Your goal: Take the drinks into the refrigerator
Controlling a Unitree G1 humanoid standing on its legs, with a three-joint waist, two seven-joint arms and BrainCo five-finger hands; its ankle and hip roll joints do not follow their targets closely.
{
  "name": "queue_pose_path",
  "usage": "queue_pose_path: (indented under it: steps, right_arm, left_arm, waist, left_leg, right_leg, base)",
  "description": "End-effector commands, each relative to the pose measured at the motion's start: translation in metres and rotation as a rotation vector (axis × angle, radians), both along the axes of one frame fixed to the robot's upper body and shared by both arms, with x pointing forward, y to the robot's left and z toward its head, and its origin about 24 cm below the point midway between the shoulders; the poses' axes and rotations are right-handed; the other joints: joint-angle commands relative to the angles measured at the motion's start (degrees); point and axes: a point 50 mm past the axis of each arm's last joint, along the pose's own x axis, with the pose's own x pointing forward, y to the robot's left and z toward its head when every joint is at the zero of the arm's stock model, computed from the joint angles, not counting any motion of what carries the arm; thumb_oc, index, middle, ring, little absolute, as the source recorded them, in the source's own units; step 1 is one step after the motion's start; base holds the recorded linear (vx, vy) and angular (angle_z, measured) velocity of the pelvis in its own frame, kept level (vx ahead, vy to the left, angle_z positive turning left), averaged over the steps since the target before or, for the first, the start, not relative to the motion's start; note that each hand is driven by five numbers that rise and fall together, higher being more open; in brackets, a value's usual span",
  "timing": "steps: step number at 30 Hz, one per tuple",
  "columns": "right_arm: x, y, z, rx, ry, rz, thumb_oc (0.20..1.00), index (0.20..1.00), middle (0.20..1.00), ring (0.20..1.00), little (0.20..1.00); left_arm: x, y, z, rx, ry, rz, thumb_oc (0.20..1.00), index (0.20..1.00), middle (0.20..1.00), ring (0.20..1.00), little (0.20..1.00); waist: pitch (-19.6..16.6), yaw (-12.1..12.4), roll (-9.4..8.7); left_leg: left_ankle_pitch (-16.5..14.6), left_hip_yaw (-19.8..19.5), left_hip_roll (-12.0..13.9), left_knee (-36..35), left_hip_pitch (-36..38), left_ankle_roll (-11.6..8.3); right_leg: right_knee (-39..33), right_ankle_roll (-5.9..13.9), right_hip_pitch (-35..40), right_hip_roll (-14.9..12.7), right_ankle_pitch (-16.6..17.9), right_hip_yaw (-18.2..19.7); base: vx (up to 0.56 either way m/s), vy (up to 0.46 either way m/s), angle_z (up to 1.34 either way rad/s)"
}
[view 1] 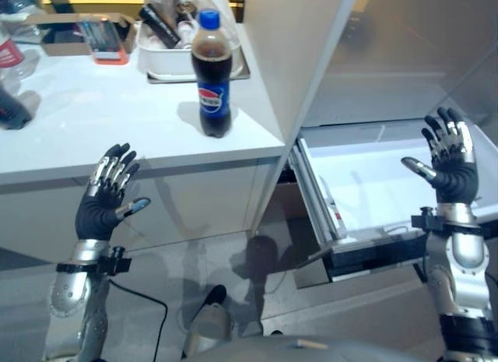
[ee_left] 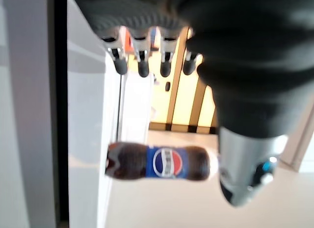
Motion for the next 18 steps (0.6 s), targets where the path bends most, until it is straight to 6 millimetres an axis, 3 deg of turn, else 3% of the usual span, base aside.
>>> queue_pose_path:
  steps: [1, 13, 14, 15, 18]
  right_arm:
    - [-0.0023, 0.0020, 0.0250, -0.059, -0.135, 0.007, 1.000, 1.000, 1.000, 1.000, 1.000]
    - [-0.0028, 0.0049, 0.0202, -0.089, -0.095, 0.026, 1.000, 1.000, 1.000, 1.000, 1.000]
    - [-0.0022, 0.0047, 0.0198, -0.088, -0.093, 0.024, 1.000, 1.000, 1.000, 1.000, 1.000]
    - [-0.0012, 0.0055, 0.0199, -0.087, -0.092, 0.028, 1.000, 1.000, 1.000, 1.000, 1.000]
    - [0.0004, 0.0069, 0.0187, -0.082, -0.088, 0.036, 1.000, 1.000, 1.000, 1.000, 1.000]
  left_arm:
    - [0.0016, -0.0016, 0.0285, 0.040, -0.142, -0.019, 1.000, 1.000, 1.000, 1.000, 1.000]
    - [0.0087, -0.0032, 0.0321, 0.018, -0.188, 0.024, 1.000, 1.000, 1.000, 1.000, 1.000]
    - [0.0089, -0.0032, 0.0319, 0.017, -0.190, 0.026, 1.000, 1.000, 1.000, 1.000, 1.000]
    - [0.0089, -0.0030, 0.0319, 0.018, -0.191, 0.030, 1.000, 1.000, 1.000, 1.000, 1.000]
    - [0.0091, -0.0034, 0.0330, 0.023, -0.197, 0.031, 1.000, 1.000, 1.000, 1.000, 1.000]
  waist:
    - [-3.09, 0.01, 0.33]
    - [-3.05, -1.19, 0.44]
    - [-2.76, -1.06, 0.71]
    - [-3.07, -1.54, 0.50]
    - [-2.94, -1.89, 0.85]
  left_leg:
    - [-0.35, 0.92, 0.09, -3.75, 1.21, 2.53]
    - [-1.02, 3.16, 0.12, -4.28, 2.15, 3.36]
    - [0.11, 3.11, -0.34, -3.76, 1.58, 3.68]
    - [-1.35, 3.90, 0.07, -3.92, 2.24, 3.85]
    - [-0.53, 4.88, -0.10, -3.37, 2.03, 4.30]
  right_leg:
    - [6.49, -3.30, -2.37, 2.15, -4.81, -1.53]
    - [6.67, -2.76, -3.04, 1.32, -4.22, 0.19]
    - [6.59, -2.70, -3.53, 0.80, -2.69, -0.20]
    - [6.77, -2.50, -3.39, 1.12, -3.77, 1.27]
    - [6.85, -2.43, -4.22, 0.72, -2.41, 1.93]
  base:
    - [0.04, 0.019, 0.05]
    - [0.01, 0.017, -0.04]
    - [0.02, 0.038, -0.14]
    - [-0.06, 0.108, -0.23]
    - [-0.01, 0.045, -0.30]
